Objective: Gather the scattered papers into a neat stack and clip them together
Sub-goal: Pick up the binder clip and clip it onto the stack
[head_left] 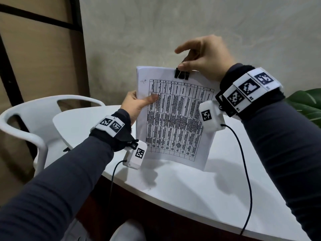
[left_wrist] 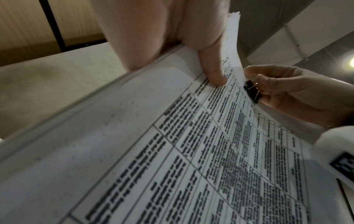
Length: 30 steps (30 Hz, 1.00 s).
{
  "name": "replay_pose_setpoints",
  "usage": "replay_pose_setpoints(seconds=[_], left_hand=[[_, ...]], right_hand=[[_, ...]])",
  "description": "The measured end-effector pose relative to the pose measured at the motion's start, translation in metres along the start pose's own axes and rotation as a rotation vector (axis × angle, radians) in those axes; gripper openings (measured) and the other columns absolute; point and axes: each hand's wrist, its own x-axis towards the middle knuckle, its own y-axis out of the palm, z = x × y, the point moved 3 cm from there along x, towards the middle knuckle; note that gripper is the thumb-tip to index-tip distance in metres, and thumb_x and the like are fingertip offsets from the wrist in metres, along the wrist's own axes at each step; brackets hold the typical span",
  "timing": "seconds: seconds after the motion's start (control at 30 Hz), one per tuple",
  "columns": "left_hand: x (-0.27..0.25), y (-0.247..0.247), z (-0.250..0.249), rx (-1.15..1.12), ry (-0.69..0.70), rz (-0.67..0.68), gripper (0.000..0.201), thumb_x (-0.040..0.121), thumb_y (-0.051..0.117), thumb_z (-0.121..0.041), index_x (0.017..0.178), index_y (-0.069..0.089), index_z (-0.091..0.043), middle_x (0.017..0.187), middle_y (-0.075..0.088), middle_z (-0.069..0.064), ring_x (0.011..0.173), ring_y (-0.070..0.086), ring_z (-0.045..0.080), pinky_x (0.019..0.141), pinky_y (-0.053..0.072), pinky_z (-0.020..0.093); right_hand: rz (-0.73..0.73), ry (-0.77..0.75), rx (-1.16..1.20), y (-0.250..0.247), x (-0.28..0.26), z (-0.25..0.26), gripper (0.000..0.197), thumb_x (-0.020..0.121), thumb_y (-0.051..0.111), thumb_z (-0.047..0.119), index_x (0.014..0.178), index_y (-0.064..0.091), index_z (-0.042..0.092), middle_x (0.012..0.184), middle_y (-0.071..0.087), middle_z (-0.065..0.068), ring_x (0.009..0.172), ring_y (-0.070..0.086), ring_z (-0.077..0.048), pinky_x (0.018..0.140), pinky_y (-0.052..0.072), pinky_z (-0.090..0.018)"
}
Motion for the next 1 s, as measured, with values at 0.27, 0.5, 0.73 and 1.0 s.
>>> replay_pose_setpoints(seconds=[0.27, 0.5, 0.73, 1.0], left_hand=[[-0.007, 0.009, -0.009, 0.037, -0.025, -0.041, 0.068, 0.039, 0.083, -0.051, 0.094, 0.065, -0.016, 0.102, 0.071, 0.008, 0.104, 0.065, 0.031, 0.097, 0.048, 0.048], [-0.005, 0.012, -0.009, 0.049, -0.058, -0.097, 0.012, 0.081, 0.065, -0.007, 0.089, 0.060, -0.014, 0.094, 0.067, 0.005, 0.094, 0.064, 0.027, 0.091, 0.052, 0.039], [-0.011, 0.014, -0.014, 0.063, -0.045, -0.093, 0.013, 0.080, 0.067, -0.010, 0.090, 0.062, -0.016, 0.101, 0.067, 0.010, 0.102, 0.064, 0.032, 0.093, 0.052, 0.042], [-0.019, 0.026, -0.021, 0.088, 0.012, -0.044, 0.044, 0.054, 0.077, -0.043, 0.089, 0.066, -0.019, 0.104, 0.070, 0.012, 0.104, 0.066, 0.032, 0.094, 0.051, 0.048]], right_hand=[[-0.024, 0.018, -0.287, 0.003, 0.003, -0.005, 0.026, 0.076, 0.074, 0.029, 0.092, 0.065, 0.011, 0.107, 0.068, -0.006, 0.108, 0.057, -0.024, 0.096, 0.042, -0.033], [-0.114, -0.137, -0.367, 0.055, -0.047, -0.028, 0.014, 0.069, 0.077, 0.014, 0.068, 0.068, 0.004, 0.122, 0.060, -0.022, 0.112, 0.053, -0.042, 0.091, 0.047, -0.051], [-0.006, -0.122, -0.393, 0.043, -0.034, -0.020, 0.051, 0.077, 0.071, 0.013, 0.124, 0.055, 0.004, 0.140, 0.049, -0.018, 0.135, 0.038, -0.037, 0.113, 0.030, -0.042], [0.181, 0.012, -0.311, 0.023, -0.016, -0.008, 0.054, 0.077, 0.073, 0.011, 0.128, 0.054, 0.011, 0.121, 0.064, -0.010, 0.112, 0.057, -0.024, 0.094, 0.041, -0.026]])
